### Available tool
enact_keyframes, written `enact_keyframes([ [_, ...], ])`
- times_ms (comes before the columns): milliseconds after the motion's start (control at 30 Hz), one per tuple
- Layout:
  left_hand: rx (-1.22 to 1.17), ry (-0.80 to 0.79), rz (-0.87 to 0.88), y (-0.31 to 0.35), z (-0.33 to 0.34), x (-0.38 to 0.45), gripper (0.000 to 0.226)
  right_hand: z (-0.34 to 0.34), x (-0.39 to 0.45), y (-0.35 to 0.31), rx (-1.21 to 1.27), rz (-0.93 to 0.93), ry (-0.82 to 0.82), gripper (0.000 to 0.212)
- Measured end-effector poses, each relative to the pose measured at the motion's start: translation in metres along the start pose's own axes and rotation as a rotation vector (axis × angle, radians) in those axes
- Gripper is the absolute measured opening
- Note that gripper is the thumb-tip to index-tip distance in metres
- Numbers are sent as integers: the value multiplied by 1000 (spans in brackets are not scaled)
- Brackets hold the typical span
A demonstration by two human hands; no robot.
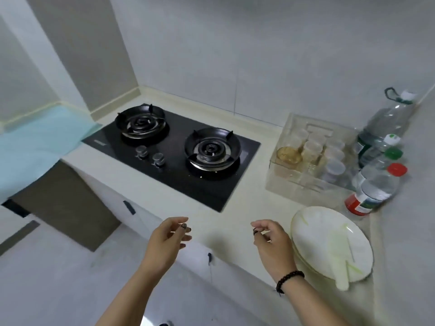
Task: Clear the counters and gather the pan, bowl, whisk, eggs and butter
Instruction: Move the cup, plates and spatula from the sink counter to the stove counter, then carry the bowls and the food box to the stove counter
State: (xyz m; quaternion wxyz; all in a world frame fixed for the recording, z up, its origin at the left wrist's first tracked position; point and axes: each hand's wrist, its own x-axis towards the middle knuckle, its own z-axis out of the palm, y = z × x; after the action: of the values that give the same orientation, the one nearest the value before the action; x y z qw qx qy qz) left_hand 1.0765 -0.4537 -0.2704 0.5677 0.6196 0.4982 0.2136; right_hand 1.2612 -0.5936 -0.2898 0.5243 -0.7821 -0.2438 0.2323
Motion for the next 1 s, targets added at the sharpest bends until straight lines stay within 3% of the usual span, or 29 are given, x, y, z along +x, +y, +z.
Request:
enact_keyframes([
  [267,-127,278,-37,-34,-137,-34,24,114,-13,-71,-61,-109,-284,24],
  [467,-161,468,-80,-73,-273,-62,23,244,-55,-124,-52,-176,-464,24],
  [733,-173,646,-124,-123,-431,-95,23,415,-126,-171,-56,-247,-700,25],
  [1000,-199,804,-192,-157,-542,-137,22,549,-199,-220,-50,-318,-942,25],
])
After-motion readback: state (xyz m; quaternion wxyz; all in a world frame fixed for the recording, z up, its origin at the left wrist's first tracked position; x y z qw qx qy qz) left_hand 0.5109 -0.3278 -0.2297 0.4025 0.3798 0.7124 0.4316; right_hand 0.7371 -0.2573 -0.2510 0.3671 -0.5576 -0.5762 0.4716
